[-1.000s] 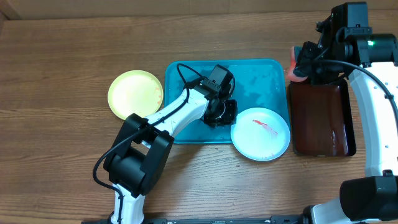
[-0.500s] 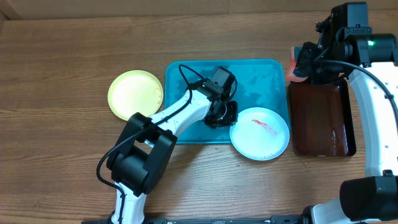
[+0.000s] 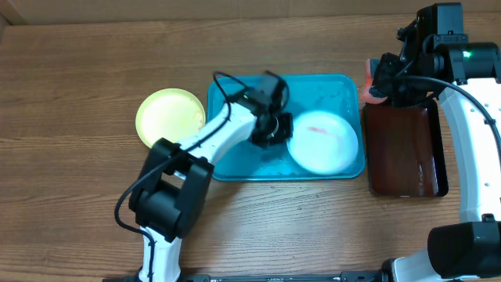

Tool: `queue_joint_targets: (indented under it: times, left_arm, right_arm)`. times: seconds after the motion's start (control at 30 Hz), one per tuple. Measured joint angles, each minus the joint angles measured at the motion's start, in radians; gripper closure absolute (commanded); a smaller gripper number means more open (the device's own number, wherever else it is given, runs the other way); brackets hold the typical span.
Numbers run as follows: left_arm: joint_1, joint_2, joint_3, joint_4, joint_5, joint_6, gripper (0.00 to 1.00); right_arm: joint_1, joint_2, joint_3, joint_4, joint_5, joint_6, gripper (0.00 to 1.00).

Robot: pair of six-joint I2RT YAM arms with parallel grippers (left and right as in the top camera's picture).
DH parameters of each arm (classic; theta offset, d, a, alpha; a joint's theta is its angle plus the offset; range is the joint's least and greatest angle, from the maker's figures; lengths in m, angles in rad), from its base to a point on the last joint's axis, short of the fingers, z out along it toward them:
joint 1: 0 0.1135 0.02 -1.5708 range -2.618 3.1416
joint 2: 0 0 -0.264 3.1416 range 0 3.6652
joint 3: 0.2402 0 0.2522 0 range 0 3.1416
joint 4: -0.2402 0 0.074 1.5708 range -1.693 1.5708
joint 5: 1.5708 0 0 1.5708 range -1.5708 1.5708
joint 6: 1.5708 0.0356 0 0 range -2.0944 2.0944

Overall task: Clean dirty plates on tray and stack at the side
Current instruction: 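Drag the white plate with the left gripper toward the tray center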

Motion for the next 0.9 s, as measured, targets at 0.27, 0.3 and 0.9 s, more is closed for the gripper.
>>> queue_joint_targets:
  times: [0.27, 0.3, 0.9]
  left_arm:
    - [0.057, 0.003, 0.108, 0.014, -0.231, 0.212, 0.96]
    - [0.056, 0.002, 0.109, 0.011, -0.253, 0.243, 0.96]
    - [0.056, 0.003, 0.128, -0.228, -0.320, 0.278, 0.71]
  right_arm:
    - [0.000, 0.000, 0.000, -0.002, 0.000, 0.000, 0.96]
    - [0.000, 0.000, 0.000, -0.002, 0.000, 0.000, 0.96]
    - [0.000, 0.000, 0.000, -0.005, 0.000, -0.003, 0.96]
